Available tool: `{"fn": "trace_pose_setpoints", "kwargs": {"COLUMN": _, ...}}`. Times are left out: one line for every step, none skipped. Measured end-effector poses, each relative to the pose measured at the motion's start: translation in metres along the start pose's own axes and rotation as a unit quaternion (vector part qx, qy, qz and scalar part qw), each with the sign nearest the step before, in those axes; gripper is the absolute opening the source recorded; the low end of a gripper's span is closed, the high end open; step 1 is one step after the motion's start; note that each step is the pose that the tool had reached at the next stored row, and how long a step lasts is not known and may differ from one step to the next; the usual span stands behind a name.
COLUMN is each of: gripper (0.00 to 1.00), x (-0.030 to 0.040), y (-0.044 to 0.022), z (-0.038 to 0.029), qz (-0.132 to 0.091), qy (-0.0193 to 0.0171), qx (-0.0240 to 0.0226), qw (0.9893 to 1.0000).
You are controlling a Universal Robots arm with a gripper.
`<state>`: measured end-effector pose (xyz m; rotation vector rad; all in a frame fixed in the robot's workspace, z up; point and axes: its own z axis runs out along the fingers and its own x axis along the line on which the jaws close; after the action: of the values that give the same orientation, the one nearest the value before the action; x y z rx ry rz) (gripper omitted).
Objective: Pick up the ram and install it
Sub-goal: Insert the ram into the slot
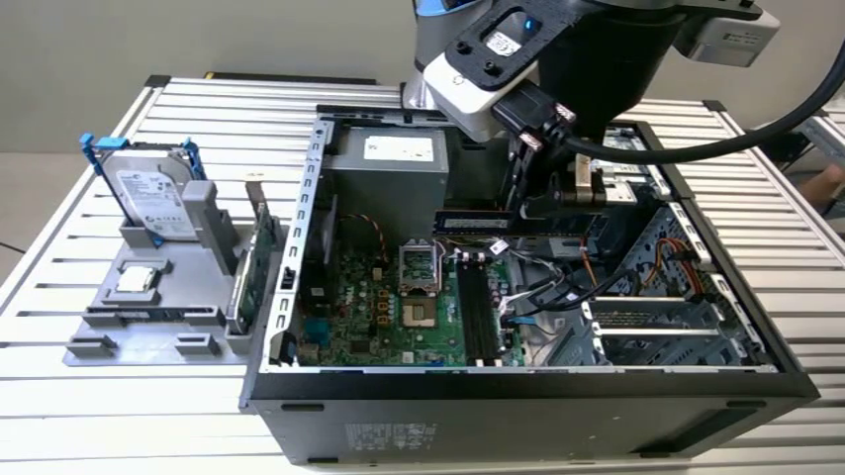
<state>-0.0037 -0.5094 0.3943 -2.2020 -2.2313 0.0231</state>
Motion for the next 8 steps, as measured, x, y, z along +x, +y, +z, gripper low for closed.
{"fn": "trace_pose_setpoints", "kwargs": {"gripper": 0.0, "x": 0.0, "y": 0.0, "z": 0.0, "qz": 0.0, "qy": 0.0, "qx": 0.0, "qw": 1.0}}
{"fn": "trace_pose_setpoints", "kwargs": {"gripper": 0.0, "x": 0.0, "y": 0.0, "z": 0.0, "qz": 0.0, "qy": 0.0, "qx": 0.0, "qw": 1.0}}
{"fn": "trace_pose_setpoints", "kwargs": {"gripper": 0.0, "x": 0.0, "y": 0.0, "z": 0.0, "qz": 0.001, "qy": 0.0, "qx": 0.0, "qw": 1.0}}
{"fn": "trace_pose_setpoints", "kwargs": {"gripper": 0.0, "x": 0.0, "y": 0.0, "z": 0.0, "qz": 0.003, "qy": 0.0, "qx": 0.0, "qw": 1.0}}
{"fn": "trace_pose_setpoints", "kwargs": {"gripper": 0.0, "x": 0.0, "y": 0.0, "z": 0.0, "qz": 0.006, "qy": 0.0001, "qx": 0.0, "qw": 1.0}}
{"fn": "trace_pose_setpoints", "kwargs": {"gripper": 0.0, "x": 0.0, "y": 0.0, "z": 0.0, "qz": 0.009, "qy": 0.0001, "qx": 0.0, "qw": 1.0}}
{"fn": "trace_pose_setpoints", "kwargs": {"gripper": 0.0, "x": 0.0, "y": 0.0, "z": 0.0, "qz": 0.012, "qy": 0.0002, "qx": 0.0001, "qw": 0.9999}}
{"fn": "trace_pose_setpoints", "kwargs": {"gripper": 0.0, "x": 0.0, "y": 0.0, "z": 0.0, "qz": 0.015, "qy": 0.0002, "qx": 0.0001, "qw": 0.9999}}
